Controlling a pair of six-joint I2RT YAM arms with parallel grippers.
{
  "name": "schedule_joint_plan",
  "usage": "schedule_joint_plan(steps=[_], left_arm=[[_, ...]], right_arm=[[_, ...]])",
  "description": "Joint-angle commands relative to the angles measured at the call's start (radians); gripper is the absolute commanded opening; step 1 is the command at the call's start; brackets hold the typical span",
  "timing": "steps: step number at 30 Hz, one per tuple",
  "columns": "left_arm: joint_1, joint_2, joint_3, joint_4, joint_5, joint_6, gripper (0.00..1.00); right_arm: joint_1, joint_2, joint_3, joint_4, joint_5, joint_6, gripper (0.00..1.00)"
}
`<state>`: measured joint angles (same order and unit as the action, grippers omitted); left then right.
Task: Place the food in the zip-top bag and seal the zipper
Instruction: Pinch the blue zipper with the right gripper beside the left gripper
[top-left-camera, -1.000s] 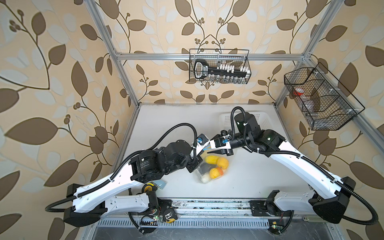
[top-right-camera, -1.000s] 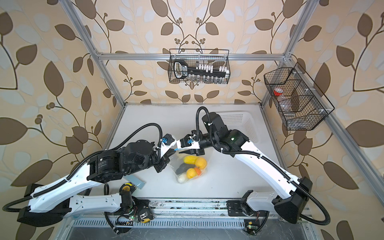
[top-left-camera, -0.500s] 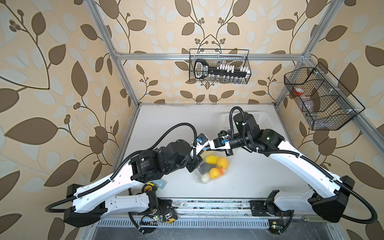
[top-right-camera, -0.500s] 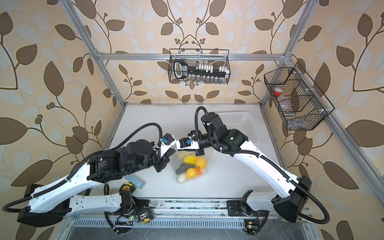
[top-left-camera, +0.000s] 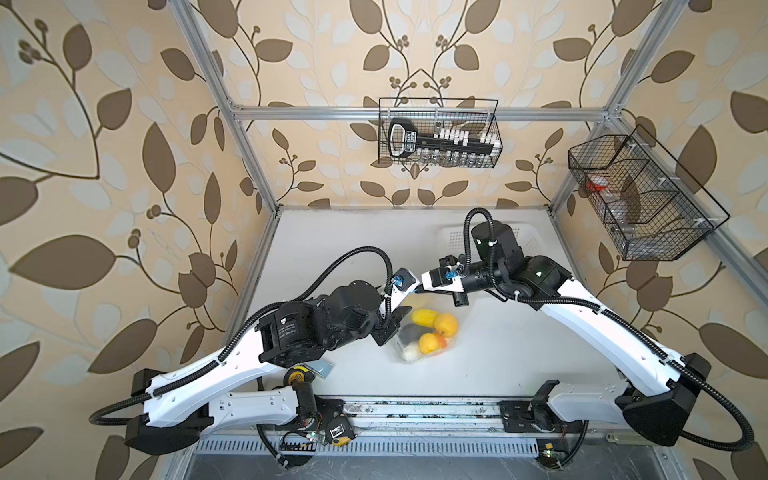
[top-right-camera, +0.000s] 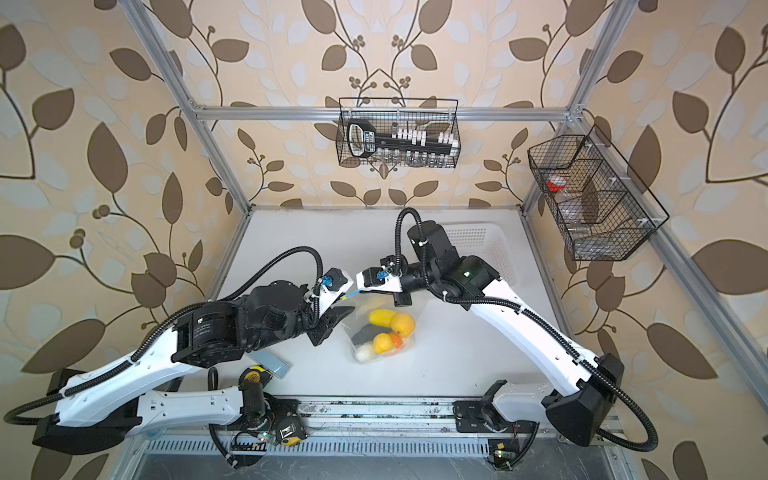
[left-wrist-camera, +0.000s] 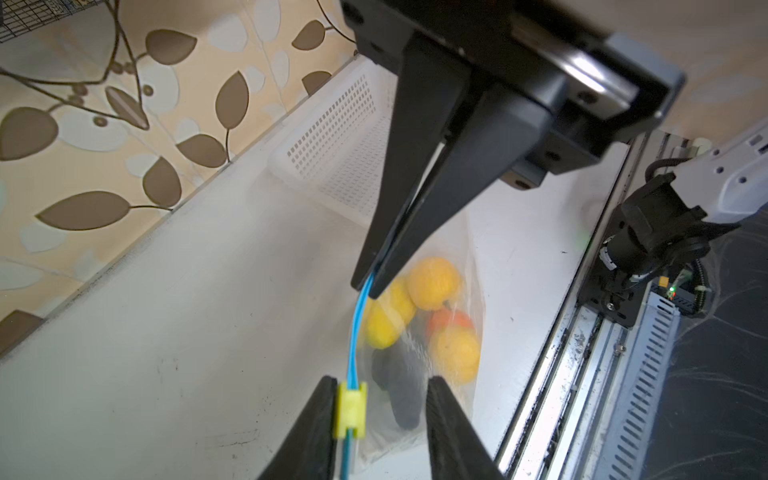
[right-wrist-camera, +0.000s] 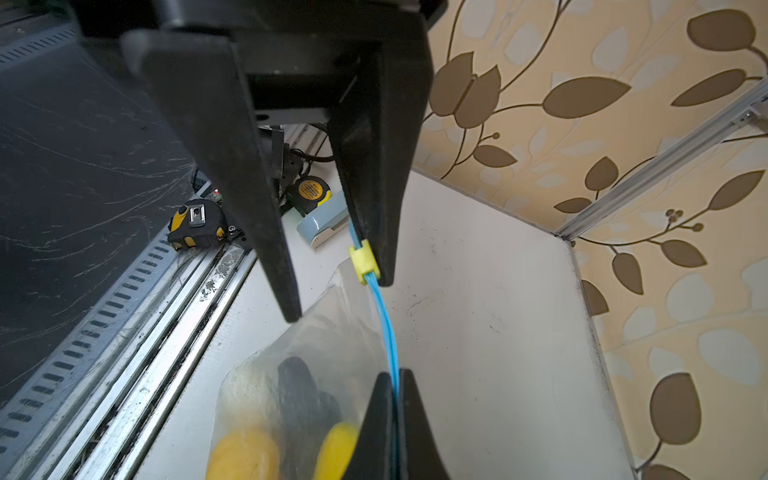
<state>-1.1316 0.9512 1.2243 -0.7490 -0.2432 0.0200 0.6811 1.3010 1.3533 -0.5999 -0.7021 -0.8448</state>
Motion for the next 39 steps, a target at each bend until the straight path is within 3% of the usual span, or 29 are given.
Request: schedule_joint_plan(steps=[1,11,17,26,34,39], left_arm=[[-0.001,-0.044,-0.018,-0.002,-0.025,-0.008,0.36],[-0.002,-0.035,0.001,-0.003,-0.045,0.011,0.2],[-0.001,-0.017,-0.003,0.017,-0.059,0.001,0.01],[-0.002,-0.011,-0.005,0.046,-0.078,-0.018,0.0],[-0.002,-0.022,-0.015,0.079,-0.124,-0.023,0.0],[-0.002,-0.021,-0.026,0.102,-0.104,-0.023,0.0]], right_arm=[[-0.009,-0.019,0.009,0.012,-0.015,-0.002,0.0],[-0.005,-0.029,0.002,0.016,-0.017,-0.002,0.0],[-0.005,-0.04,-0.006,0.024,-0.01,0.023,0.0],[-0.006,-0.054,-0.028,0.025,-0.024,0.015,0.0],[0.0,-0.05,-0.023,0.032,-0.151,0.035,0.2],[0.029,-0.018,-0.014,0.074,-0.166,0.051,0.32]])
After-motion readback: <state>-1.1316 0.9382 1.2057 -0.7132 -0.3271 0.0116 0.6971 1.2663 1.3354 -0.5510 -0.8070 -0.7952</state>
